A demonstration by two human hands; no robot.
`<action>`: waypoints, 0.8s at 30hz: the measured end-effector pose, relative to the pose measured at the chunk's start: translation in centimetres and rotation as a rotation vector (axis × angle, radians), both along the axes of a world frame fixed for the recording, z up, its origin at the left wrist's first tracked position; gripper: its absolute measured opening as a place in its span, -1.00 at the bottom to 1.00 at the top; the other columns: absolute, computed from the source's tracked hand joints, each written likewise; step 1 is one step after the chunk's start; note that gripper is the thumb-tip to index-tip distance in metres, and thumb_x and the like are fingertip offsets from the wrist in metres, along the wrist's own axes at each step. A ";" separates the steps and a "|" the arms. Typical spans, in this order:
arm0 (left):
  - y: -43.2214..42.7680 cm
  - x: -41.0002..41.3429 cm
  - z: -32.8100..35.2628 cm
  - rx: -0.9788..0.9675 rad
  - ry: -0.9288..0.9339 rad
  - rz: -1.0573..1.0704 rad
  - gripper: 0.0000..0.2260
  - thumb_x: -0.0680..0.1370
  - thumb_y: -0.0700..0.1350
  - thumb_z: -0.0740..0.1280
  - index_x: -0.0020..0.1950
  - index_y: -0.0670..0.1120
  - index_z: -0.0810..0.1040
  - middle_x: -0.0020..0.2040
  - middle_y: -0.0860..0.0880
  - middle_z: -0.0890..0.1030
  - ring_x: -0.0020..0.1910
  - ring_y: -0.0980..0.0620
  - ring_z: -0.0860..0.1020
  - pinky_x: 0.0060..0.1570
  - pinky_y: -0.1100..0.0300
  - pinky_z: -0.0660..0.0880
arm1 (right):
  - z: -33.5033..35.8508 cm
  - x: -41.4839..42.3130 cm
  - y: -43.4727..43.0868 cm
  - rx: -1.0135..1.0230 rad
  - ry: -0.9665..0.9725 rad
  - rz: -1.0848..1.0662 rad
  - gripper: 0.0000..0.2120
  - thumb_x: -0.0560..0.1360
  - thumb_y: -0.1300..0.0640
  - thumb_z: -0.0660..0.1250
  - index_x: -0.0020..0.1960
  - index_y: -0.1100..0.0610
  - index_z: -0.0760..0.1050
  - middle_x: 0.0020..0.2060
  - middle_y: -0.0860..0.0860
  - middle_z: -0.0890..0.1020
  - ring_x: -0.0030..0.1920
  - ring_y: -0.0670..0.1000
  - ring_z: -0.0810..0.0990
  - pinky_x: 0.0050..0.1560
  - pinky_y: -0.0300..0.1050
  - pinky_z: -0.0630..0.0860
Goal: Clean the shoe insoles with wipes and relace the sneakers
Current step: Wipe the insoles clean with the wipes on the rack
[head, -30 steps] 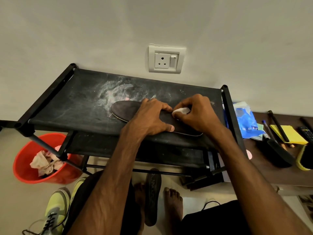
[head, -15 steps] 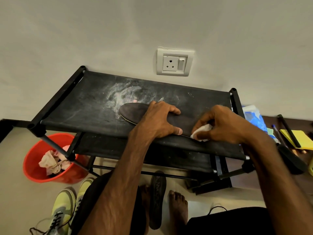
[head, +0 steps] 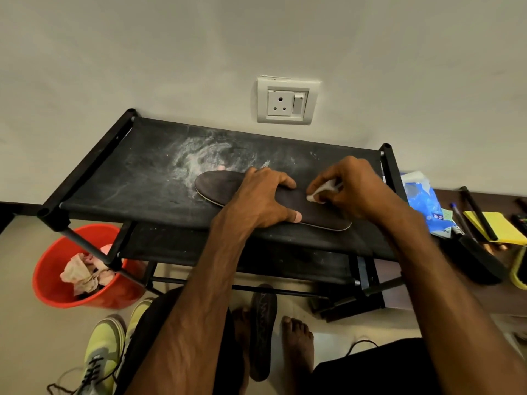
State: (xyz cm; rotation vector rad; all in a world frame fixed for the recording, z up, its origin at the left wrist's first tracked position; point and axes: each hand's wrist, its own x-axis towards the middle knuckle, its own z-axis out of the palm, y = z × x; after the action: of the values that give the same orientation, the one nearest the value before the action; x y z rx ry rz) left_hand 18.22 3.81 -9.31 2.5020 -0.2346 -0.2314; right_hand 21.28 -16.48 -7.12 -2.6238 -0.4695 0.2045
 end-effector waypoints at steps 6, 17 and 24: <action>-0.1 -0.3 0.6 -0.012 -0.004 -0.013 -0.41 0.39 0.09 0.59 0.38 0.05 0.53 0.34 0.08 0.51 0.38 0.04 0.31 0.32 0.22 0.17 | 1.5 -1.0 -3.6 -0.062 0.088 -0.079 -0.78 0.37 0.27 0.59 -0.16 -0.06 0.75 -0.27 -0.11 0.72 -0.22 -0.13 0.63 -0.15 -0.32 0.54; -0.4 -0.5 1.0 0.008 0.006 -0.007 -0.40 0.39 0.08 0.59 0.39 0.04 0.52 0.35 0.07 0.50 0.39 0.03 0.31 0.37 0.18 0.18 | 1.3 -1.8 -2.9 -0.011 0.034 -0.111 -0.78 0.36 0.23 0.58 -0.21 -0.10 0.72 -0.24 -0.13 0.73 -0.19 -0.15 0.66 -0.03 -0.19 0.62; -0.4 -0.3 0.6 -0.003 0.005 0.013 -0.38 0.36 0.10 0.60 0.38 0.08 0.53 0.34 0.05 0.49 0.40 -0.01 0.29 0.26 0.23 0.19 | 2.9 -3.2 -2.4 -0.068 0.241 0.112 -0.81 0.38 0.31 0.57 -0.17 0.03 0.75 -0.29 -0.18 0.72 -0.24 -0.21 0.69 -0.13 -0.30 0.64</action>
State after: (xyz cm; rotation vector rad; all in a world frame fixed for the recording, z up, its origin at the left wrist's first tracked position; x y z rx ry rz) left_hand 17.94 3.42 -8.73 2.4992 -0.2169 -0.2324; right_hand 18.13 -18.90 -4.24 -2.5948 -0.5334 0.5742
